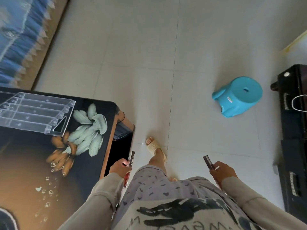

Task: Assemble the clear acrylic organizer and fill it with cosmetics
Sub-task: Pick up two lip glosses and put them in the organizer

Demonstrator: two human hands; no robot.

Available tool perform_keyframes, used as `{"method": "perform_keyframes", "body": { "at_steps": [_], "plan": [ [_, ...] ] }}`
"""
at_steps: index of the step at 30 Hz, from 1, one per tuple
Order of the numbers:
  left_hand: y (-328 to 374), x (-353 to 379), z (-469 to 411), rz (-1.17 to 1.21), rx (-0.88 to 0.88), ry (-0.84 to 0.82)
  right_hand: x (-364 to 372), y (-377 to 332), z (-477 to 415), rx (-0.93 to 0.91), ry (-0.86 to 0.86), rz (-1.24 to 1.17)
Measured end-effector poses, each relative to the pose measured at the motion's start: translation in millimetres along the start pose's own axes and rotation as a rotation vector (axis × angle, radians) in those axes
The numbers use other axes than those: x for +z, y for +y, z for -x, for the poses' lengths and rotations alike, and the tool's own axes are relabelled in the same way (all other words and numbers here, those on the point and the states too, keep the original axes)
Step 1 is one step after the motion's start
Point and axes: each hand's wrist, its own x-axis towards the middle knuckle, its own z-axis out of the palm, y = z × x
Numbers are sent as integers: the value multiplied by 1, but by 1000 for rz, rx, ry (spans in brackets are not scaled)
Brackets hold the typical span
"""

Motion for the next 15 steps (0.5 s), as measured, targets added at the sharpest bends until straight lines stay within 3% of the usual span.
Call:
{"method": "perform_keyframes", "body": {
  "at_steps": [9, 15],
  "plan": [
    [110, -96, -57, -204, 110, 36, -71, -103, -36, -7, 60, 86],
    [145, -140, -83, -129, 109, 64, -115, -182, -69, -68, 61, 85]
  ]
}}
